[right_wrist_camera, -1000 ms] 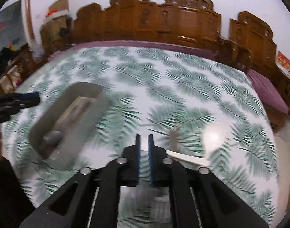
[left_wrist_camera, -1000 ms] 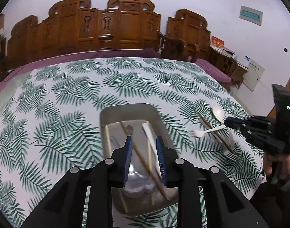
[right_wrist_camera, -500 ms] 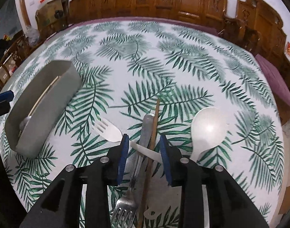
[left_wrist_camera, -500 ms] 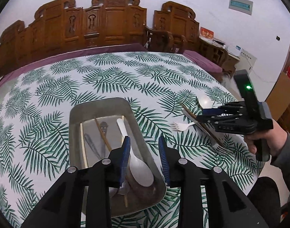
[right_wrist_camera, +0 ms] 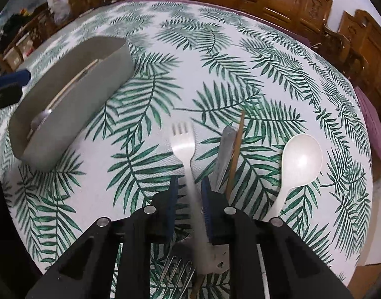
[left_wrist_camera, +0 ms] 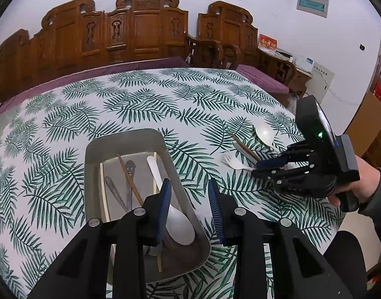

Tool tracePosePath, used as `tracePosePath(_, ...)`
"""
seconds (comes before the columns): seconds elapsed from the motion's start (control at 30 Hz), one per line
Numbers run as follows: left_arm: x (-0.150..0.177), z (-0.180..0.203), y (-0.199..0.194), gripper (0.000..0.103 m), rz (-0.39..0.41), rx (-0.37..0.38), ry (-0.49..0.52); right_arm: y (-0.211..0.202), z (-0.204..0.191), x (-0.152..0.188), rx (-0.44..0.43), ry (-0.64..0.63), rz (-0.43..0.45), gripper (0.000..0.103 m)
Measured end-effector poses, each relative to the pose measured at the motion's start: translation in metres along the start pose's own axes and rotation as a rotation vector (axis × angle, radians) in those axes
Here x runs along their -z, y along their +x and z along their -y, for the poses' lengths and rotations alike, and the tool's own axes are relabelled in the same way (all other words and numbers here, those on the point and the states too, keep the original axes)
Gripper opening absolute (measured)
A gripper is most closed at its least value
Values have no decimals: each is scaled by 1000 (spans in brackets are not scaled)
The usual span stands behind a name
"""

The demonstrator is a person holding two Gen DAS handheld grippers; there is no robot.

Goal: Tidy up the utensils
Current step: 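Grasp a metal fork from the pile with the right gripper and lift it, then grasp another metal fork with the left gripper while the right gripper holds its fork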

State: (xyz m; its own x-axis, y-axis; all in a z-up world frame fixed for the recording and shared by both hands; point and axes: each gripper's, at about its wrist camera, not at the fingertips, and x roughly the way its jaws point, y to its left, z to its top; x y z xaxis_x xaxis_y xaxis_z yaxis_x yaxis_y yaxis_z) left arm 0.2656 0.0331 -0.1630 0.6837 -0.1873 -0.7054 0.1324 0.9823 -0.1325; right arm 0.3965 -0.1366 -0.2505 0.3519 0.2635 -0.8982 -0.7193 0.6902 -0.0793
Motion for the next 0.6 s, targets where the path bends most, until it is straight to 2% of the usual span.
tracePosePath(0.1, 1, 3, 1, 28, -4, 3, 11, 6, -4, 1, 11, -22, -12, 17)
tracePosePath(0.2, 1, 7, 0, 28, -2, 11, 12, 7, -3, -1, -8, -8, -13, 9)
tracePosePath(0.33, 2, 18, -3, 29, -2, 18, 28, 0, -5, 4, -6, 2, 10, 8)
tracePosePath(0.6, -1, 51, -12, 28, -3, 47, 60, -64, 16, 32, -2, 108, 127, 8)
